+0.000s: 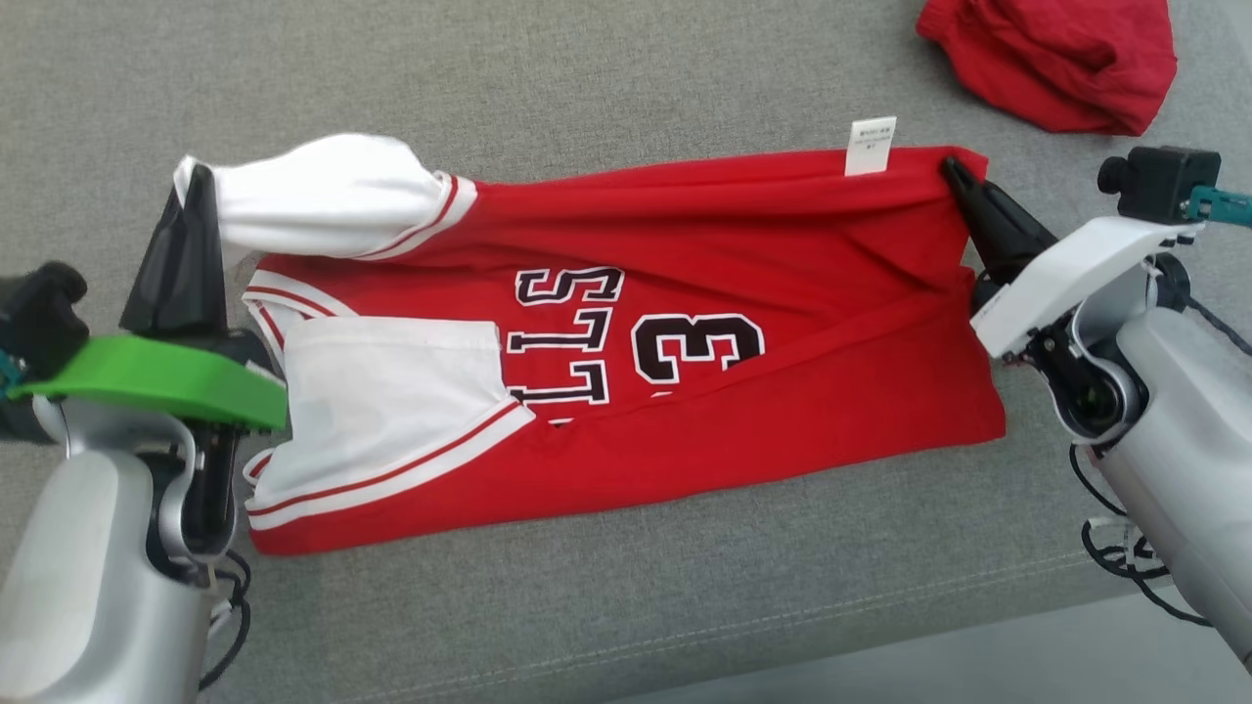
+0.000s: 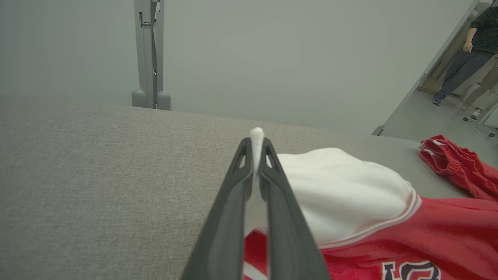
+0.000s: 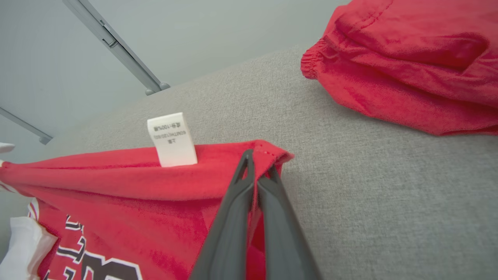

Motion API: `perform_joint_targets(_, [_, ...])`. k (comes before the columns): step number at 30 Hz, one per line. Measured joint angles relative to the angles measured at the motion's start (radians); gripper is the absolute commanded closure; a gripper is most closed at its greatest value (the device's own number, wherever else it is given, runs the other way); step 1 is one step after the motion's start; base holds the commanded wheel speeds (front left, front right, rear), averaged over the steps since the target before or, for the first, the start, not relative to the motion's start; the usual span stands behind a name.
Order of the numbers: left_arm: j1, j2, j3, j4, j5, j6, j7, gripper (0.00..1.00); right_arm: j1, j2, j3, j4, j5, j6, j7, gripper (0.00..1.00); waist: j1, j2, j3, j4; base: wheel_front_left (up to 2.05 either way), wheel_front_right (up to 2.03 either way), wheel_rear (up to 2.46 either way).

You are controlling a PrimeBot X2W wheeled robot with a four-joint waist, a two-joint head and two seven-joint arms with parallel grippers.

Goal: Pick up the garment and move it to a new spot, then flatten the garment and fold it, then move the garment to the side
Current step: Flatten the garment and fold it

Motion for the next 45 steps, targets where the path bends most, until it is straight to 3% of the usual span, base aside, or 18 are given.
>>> perform_joint_targets(16, [0.377,-0.009,0.008,-0.194,-0.059,0.063,0.013,1.00,0.233,-0.051,0.038,-0.124,0.008,0.000,-0.043,1.00,0.0000,0.0000,-0.092,0.016,0.00,0.00,0.00])
perform_joint_targets(30, [0.517,-0.002,-0.031,-0.246,-0.060,0.080,0.077,1.00,0.298,-0.099,0.053,-0.200,-0.009,-0.001,-0.061,1.00,0.0000,0.0000,-0.097,-0.009,0.00,0.00,0.00])
perform_joint_targets(38, [0.553,0.014,0.005,-0.271,-0.070,0.101,0.091,1.00,0.329,-0.108,0.074,-0.235,-0.045,-0.011,-0.066,1.00,0.0000,0.0000,-0.097,-0.028,0.00,0.00,0.00])
perform_joint_targets(39, [0.561,0.015,0.005,-0.271,-0.071,0.101,0.099,1.00,0.331,-0.109,0.076,-0.238,-0.046,-0.016,-0.068,0.93,0.0000,0.0000,-0.098,-0.032,0.00,0.00,0.00])
perform_joint_targets(40, [0.569,0.015,0.006,-0.272,-0.072,0.102,0.103,1.00,0.335,-0.110,0.079,-0.239,-0.052,-0.020,-0.068,0.73,0.0000,0.0000,-0.100,-0.035,0.00,0.00,0.00])
perform_joint_targets(42, [0.578,0.018,0.006,-0.274,-0.076,0.107,0.116,1.00,0.352,-0.115,0.080,-0.240,-0.054,-0.023,-0.069,0.73,0.0000,0.0000,-0.102,-0.041,0.00,0.00,0.00])
perform_joint_targets(44, [0.581,0.022,0.006,-0.277,-0.079,0.108,0.129,1.00,0.369,-0.121,0.080,-0.239,-0.056,-0.040,-0.070,0.31,0.0000,0.0000,-0.104,-0.044,0.00,0.00,0.00])
perform_joint_targets(45, [0.583,0.023,0.007,-0.279,-0.088,0.109,0.134,0.98,0.375,-0.125,0.081,-0.239,-0.060,-0.044,-0.070,0.00,0.0000,0.0000,-0.104,-0.045,0.00,0.00,0.00])
